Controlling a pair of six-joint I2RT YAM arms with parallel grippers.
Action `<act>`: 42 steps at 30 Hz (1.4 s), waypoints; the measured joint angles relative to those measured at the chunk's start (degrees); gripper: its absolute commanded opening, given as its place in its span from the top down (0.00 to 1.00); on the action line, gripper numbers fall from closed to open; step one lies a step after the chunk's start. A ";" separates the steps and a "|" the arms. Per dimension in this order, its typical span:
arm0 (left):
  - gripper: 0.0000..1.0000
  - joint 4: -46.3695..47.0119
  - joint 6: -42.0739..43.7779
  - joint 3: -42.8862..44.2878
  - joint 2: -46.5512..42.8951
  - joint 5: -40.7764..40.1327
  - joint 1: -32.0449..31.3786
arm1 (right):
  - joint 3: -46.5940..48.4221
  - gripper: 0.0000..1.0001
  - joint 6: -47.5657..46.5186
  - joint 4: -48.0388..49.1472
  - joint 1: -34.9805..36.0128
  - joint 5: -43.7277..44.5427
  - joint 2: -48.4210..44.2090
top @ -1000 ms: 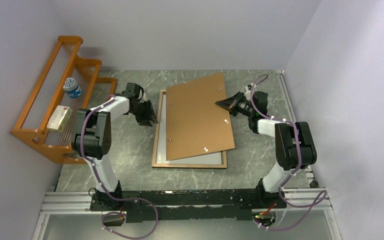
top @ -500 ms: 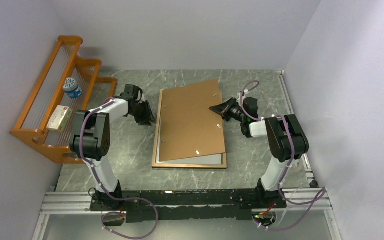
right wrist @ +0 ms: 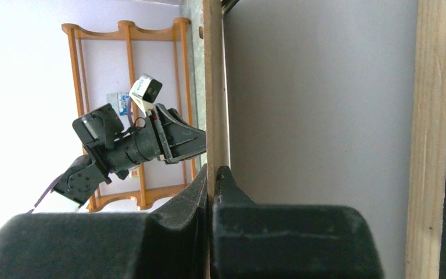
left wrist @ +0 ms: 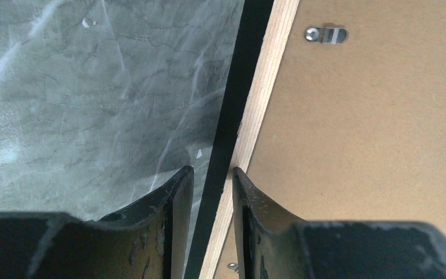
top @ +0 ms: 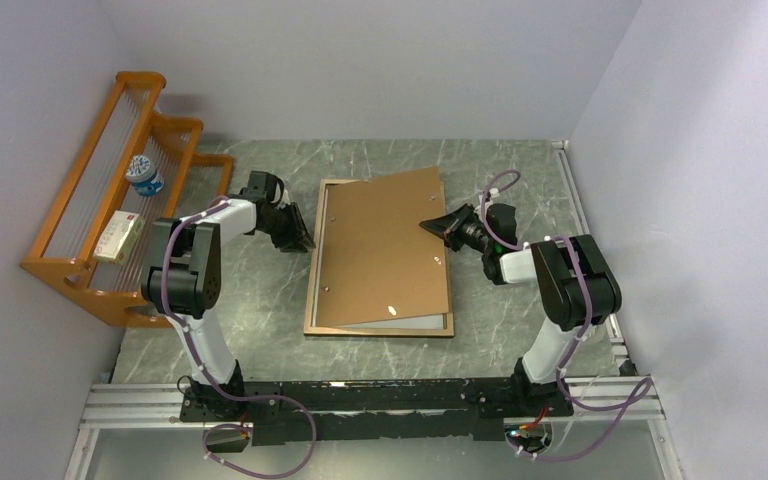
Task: Put the photo into the frame
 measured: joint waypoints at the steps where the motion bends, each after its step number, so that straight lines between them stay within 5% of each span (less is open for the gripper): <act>1: 0.65 0.02 0.02 0.00 0.00 0.04 0.00 | 0.00 1.00 0.11 -0.28 0.00 0.00 -0.28; 13: 0.65 0.55 -0.04 0.00 0.57 1.46 0.00 | 0.48 0.98 -0.11 -0.59 1.49 1.05 1.05; 18: 0.65 0.70 -0.02 0.00 0.74 1.60 -0.02 | 1.49 0.71 -1.01 -0.85 1.66 0.96 3.63; 26: 0.65 0.52 -0.04 0.00 0.74 1.51 0.00 | 4.46 0.54 -5.22 -10.93 2.54 0.79 3.74; 32: 0.65 0.48 -0.68 0.00 0.74 1.38 0.00 | 7.78 0.26 -8.00 -18.43 3.41 1.03 3.74; 42: 0.62 -0.68 -0.92 0.57 0.74 0.61 0.00 | 17.68 0.04 -16.92 -38.88 5.99 4.37 3.48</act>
